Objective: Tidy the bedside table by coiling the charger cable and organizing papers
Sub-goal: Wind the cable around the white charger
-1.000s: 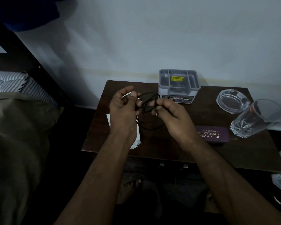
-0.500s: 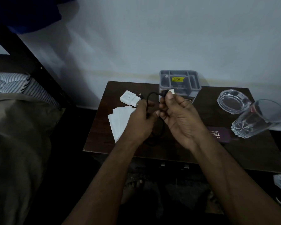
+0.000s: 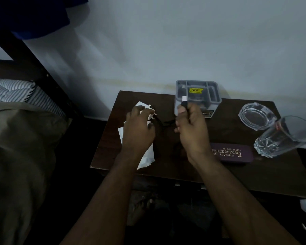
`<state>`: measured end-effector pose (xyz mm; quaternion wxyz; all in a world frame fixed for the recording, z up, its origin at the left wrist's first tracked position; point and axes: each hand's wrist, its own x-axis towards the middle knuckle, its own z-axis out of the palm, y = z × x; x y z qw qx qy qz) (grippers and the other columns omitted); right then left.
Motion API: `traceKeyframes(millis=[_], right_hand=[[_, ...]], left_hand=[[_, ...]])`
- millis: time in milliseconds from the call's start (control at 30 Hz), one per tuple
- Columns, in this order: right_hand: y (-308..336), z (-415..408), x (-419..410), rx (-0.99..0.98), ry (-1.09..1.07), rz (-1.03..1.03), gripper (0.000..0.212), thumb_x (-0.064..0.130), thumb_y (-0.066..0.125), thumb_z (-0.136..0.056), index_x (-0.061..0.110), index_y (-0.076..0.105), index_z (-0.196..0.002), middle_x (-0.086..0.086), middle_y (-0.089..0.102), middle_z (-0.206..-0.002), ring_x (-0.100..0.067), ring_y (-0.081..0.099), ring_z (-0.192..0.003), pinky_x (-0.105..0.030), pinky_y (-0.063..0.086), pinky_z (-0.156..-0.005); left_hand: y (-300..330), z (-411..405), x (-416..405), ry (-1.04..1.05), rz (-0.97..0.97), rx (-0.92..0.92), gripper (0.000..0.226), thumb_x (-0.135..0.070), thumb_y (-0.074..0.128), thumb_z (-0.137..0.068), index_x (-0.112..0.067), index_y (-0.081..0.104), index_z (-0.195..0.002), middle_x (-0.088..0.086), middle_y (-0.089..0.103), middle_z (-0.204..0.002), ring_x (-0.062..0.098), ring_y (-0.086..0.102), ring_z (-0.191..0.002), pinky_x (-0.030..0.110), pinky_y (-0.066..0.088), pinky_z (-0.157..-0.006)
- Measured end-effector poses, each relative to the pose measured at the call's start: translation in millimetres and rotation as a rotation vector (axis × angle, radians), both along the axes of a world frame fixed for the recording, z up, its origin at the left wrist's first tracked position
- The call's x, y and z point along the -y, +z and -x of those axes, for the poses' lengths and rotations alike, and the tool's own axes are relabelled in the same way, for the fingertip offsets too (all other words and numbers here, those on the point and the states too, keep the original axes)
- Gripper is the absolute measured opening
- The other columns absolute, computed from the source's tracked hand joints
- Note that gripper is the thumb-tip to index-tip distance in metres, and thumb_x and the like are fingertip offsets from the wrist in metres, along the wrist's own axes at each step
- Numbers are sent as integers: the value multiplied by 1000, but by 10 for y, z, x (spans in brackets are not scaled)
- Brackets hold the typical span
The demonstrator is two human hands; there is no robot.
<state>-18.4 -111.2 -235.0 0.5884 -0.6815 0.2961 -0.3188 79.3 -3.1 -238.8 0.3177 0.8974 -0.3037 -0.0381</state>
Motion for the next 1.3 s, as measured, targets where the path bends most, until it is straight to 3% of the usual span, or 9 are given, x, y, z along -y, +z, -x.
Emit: traceKeyframes(millis=[67,200,367,567,700,833,1000,1200,1300], right_hand=[[-79,-33,-27,-147,74,156,13,26,53,-104,18,62,-100,5,61,-70,-8,54,-61,-37,50,-66],[-165,-57,-82,-295,183,255,9,26,59,-100,26,67,-96,6,69,-68,0,61,-61,-8,41,-56],[-223,-96,-101,-363,211,158,13,29,59,-101,23,70,-106,7,73,-73,5,63,-67,-6,41,-57],[-255,-127,-127,-310,243,77,12,28,58,-101,26,69,-107,6,75,-74,4,62,-62,-23,46,-64],[-277,-116,-104,-322,236,80,13,31,58,-101,27,69,-108,9,75,-75,2,67,-72,-23,50,-68],[-266,-81,-70,-331,236,66,16,29,59,-101,24,70,-111,6,75,-77,-2,69,-77,-33,58,-77],[-255,-73,-30,-316,232,52,15,29,59,-101,25,70,-109,8,74,-75,2,65,-69,-31,56,-74],[-256,-81,-14,-306,228,37,15,31,59,-101,25,70,-110,10,74,-73,1,65,-70,-33,58,-75],[-247,-88,-9,-308,223,37,17,31,59,-101,24,70,-112,10,74,-73,2,64,-68,-33,57,-73]], left_hand=[[-59,-82,6,-3,-146,67,52,-12,59,-91,-23,57,-142,6,38,-159,31,35,-143,43,36,-111],[-156,-163,49,-39,-261,95,65,-19,54,-94,-28,36,-156,6,16,-170,32,12,-156,47,25,-118],[-264,-314,72,-57,-314,150,71,-22,57,-93,-34,30,-158,6,4,-172,36,-3,-158,52,18,-121],[-332,-409,261,-32,-368,150,73,-25,61,-89,-34,33,-156,14,3,-171,44,-7,-156,56,17,-119],[-322,-458,326,15,-427,72,61,-24,60,-92,-33,42,-149,14,17,-166,44,14,-153,54,23,-117],[-228,-471,358,36,-389,64,53,-13,66,-87,-25,50,-136,16,36,-146,41,51,-121,46,44,-97],[-206,-496,355,26,-335,81,41,-20,68,-87,-24,52,-125,9,47,-137,40,52,-117,47,46,-90],[-232,-565,315,52,-373,53,66,-38,78,-76,-27,55,-137,10,52,-133,38,47,-123,45,42,-97],[-204,-601,298,98,-317,52,63,-37,83,-70,-22,62,-127,11,53,-128,37,50,-117,41,45,-92]])
